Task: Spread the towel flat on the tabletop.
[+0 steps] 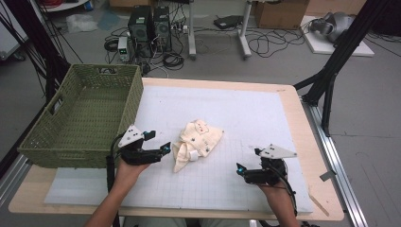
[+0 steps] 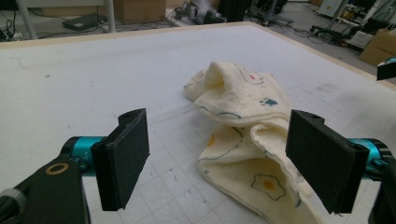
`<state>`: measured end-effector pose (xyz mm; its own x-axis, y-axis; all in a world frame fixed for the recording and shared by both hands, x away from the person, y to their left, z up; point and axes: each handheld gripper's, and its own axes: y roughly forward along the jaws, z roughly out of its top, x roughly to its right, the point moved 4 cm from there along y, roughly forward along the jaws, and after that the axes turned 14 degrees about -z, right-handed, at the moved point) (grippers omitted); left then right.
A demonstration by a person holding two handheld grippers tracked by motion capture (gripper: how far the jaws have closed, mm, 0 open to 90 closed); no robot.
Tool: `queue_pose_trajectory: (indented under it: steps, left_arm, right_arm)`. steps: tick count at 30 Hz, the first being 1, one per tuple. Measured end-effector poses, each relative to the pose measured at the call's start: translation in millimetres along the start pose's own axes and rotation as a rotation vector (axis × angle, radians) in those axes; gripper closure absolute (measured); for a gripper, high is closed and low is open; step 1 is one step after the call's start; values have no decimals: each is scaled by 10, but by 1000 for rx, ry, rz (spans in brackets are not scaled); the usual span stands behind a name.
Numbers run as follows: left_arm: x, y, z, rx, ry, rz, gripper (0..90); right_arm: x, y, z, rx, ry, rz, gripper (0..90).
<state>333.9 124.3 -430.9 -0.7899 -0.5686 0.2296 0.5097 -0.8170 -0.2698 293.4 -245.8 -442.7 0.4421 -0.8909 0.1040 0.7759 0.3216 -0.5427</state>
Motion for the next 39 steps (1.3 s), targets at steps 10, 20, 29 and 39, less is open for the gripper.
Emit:
queue_pose_trajectory:
  steps: [10,20,29,39]
  left_arm:
    - [-28,-11,-13,3,-14,-2,232]
    - [-53,-9,-28,-3,-20,3,232]
    - [-79,-23,-48,-11,-27,3,247]
    - [-86,-24,-55,2,-66,-14,259]
  right_arm:
    - [-289,389,287,17,-23,111,227]
    - [-677,736,462,1,-94,208,385]
    - [-880,1002,413,-93,-203,183,576]
    - [-691,811,379,-86,-174,192,763]
